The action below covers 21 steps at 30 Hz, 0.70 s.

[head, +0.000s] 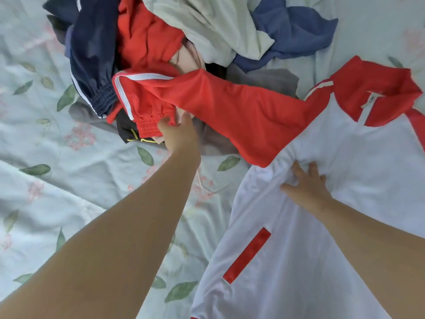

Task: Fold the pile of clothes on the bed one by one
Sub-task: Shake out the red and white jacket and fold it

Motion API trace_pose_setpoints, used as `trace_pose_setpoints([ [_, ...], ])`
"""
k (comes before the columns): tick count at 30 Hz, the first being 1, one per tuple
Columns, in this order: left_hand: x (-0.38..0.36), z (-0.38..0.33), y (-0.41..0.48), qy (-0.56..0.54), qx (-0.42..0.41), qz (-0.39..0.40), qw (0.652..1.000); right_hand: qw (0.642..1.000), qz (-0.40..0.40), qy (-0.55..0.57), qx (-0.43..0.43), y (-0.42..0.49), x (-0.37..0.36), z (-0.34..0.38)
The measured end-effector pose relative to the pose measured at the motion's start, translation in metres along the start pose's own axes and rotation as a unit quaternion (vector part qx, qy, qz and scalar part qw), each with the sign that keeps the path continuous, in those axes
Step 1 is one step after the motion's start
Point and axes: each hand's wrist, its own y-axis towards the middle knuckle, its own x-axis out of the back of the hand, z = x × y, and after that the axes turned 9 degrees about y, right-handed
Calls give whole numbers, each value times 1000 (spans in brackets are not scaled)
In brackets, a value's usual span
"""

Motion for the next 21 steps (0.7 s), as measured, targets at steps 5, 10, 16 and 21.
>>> trace_pose_setpoints([
  [5,16,-25,44,-98,-43,-146,984,1000,11,8,-11,-2,1,0],
  [10,35,-39,74,-72,-43,-114,990,1000,-14,-17,-21,4,-8,2],
  [16,70,-39,79,157,-149,-97,971,998,-36,-40,-34,7,-14,2],
  [21,97,-55,52,203,-168,-22,965,1000,-22,-14,-8,2,-6,4],
])
